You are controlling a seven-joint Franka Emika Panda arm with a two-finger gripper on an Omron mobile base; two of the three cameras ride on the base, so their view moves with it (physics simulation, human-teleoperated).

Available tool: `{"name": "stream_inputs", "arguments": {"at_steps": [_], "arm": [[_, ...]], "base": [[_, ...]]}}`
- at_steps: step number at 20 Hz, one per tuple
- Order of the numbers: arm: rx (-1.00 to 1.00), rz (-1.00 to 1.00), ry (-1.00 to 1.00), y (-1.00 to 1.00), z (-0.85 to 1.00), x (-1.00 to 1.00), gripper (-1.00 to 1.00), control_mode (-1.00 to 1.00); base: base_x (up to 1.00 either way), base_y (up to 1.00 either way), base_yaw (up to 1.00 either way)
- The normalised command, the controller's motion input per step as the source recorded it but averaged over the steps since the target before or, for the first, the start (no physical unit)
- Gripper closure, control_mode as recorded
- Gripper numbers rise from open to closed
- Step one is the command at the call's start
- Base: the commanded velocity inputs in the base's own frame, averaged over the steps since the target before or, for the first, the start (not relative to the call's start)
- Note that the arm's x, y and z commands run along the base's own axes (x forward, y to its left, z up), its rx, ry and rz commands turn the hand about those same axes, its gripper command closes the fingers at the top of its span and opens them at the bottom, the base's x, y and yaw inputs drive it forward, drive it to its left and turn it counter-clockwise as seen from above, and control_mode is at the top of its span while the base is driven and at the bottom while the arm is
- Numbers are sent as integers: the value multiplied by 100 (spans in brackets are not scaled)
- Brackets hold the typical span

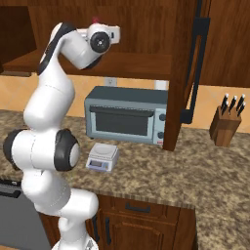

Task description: Pick the cereal and place it on the digital scale for weighing, and close the cabinet.

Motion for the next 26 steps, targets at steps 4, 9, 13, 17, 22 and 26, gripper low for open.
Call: {"name": "stream_inputs", "arguments": {"at_steps": [4,9,13,17,22,26], "arm": [[0,0,-17,0,4,-100,100,-100],[-2,16,-1,-10,3,-100,100,-100],[-4,42,0,-16,-27,-100,100,-100],[0,44,1,-1,-67,-93,100,-100],[-1,36,3,14,-92,-56,100,-100],[-13,26,4,26,-68,-15,100,-100]], "base": [[0,0,0],[0,0,0],[0,0,0],[0,0,0],[0,0,0],[0,0,0]]}}
